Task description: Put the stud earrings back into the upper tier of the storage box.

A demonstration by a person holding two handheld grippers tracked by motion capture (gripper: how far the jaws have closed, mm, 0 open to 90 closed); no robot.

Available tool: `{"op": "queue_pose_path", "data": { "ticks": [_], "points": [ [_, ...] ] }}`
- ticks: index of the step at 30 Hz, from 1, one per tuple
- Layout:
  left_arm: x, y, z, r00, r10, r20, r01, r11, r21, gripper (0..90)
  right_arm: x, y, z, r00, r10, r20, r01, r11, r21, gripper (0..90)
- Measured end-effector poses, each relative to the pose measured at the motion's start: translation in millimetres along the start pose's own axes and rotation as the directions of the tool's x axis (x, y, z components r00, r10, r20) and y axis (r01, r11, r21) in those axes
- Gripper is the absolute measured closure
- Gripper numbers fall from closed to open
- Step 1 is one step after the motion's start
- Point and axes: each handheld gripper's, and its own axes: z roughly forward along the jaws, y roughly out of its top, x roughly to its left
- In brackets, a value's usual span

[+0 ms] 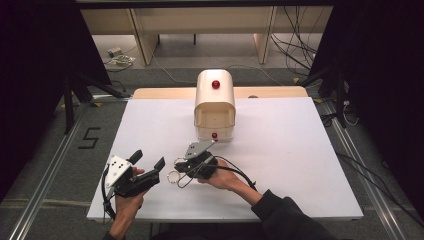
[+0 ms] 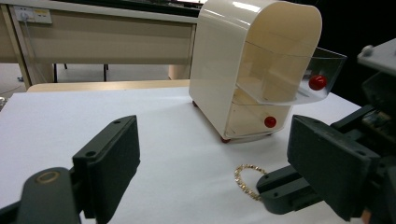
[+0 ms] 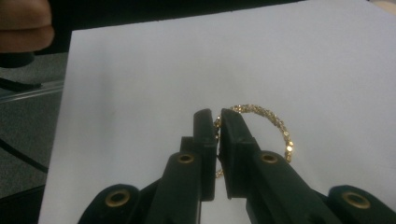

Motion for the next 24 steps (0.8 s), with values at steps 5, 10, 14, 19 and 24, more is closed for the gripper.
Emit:
{"op": "queue_pose_path", "data": {
  "ticks": [5, 10, 14, 19, 24],
  "points": [
    [0.1, 0.2, -0.7, 1.0, -0.001, -0.002, 0.001, 1.0, -0.003, 16.4, -1.3, 1.4, -13.1, 1.0, 0.006, 0.008, -0.006, 1.0, -0.024, 85.8],
    [-0.3, 0.2, -0.4, 1.0, 0.005, 0.0, -0.005, 1.0, 0.001, 16.4, -6.3, 4.4, -23.7, 0.9994, 0.023, 0.028, -0.021, 0.998, -0.051, 85.9],
    [0.1, 0.3, -0.8, 1.0, -0.001, -0.002, 0.001, 1.0, -0.004, 16.4, -11.4, 9.8, -35.3, 0.9981, 0.04, 0.047, -0.036, 0.995, -0.09, 85.9],
    [-0.2, 0.4, -0.9, 1.0, 0.006, 0.0, -0.006, 1.0, 0.001, 16.4, -17.1, 18.0, -51.7, 0.9966, 0.05, 0.066, -0.041, 0.989, -0.139, 85.9],
    [-0.2, 0.2, -0.7, 1.0, 0.005, 0.0, -0.005, 1.0, 0.002, 16.4, -21.2, 24.5, -66.2, 0.9949, 0.067, 0.075, -0.052, 0.98, -0.19, 85.9]
  ]
}}
